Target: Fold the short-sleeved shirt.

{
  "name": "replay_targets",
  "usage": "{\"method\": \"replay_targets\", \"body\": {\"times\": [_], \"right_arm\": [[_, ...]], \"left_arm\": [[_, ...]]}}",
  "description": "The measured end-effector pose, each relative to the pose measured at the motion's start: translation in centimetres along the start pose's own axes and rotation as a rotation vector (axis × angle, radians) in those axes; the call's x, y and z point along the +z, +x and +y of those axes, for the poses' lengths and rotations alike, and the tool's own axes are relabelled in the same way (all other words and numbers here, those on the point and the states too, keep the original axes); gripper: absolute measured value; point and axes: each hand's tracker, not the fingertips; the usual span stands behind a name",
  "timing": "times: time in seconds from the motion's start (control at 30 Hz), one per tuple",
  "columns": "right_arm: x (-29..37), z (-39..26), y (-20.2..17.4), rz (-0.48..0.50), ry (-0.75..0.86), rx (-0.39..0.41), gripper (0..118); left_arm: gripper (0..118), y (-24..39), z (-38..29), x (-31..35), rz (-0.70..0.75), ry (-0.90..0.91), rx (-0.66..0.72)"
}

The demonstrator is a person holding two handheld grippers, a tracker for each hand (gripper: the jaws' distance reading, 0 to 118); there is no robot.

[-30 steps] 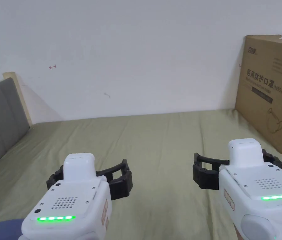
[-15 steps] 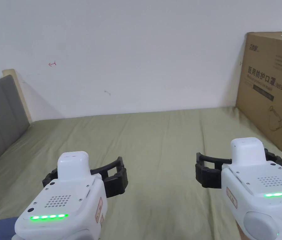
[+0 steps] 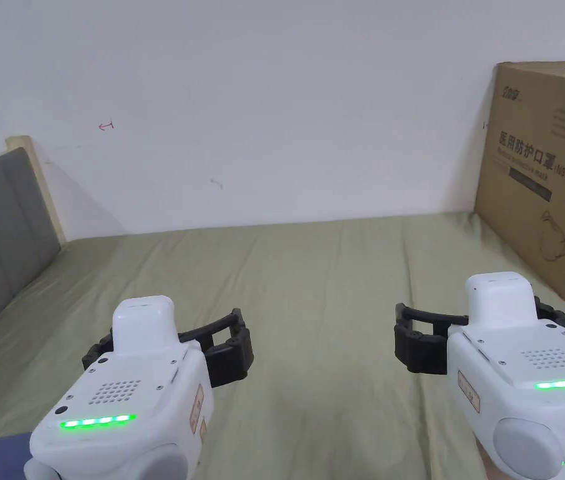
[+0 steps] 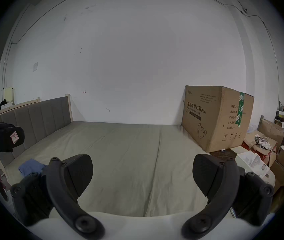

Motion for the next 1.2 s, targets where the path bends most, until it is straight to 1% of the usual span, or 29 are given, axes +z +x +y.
{"method": "replay_targets", "body": {"times": [0.13,0.27,0.47,0.67,0.9,1.07,1.2], "right_arm": [[-0.1,0.1,0.1,0.000,-0.006,-0.006,115],[0.0,0.0,0.0,0.006,-0.011,-0.013,115],[-0.1,-0.3,-0.2,0.013,-0.023,-0.003,115],[-0.2,-0.1,-0.3,0.024,-0.045,-0.028,115],[0.4,0.1,-0.7,0.023,-0.046,-0.017,115],[0.3,-0.1,-0.6,0.025,-0.052,-0.012,115],[0.3,-0.2,-0.6,0.026,-0.053,-0.018,115]], "left_arm": [[111,0.1,-0.1,-0.4,0.043,-0.024,-0.016],[111,-0.1,-0.2,-0.4,0.020,-0.037,-0.006],[111,0.0,0.0,-0.1,0.003,-0.036,0.011],[111,0.3,-0.2,-0.2,0.005,-0.048,0.014],[111,0.6,-0.4,-0.3,-0.009,-0.068,0.007],[111,0.9,-0.5,-0.4,0.010,-0.082,-0.017],[111,0.7,-0.5,-0.1,-0.010,-0.080,0.013]]}}
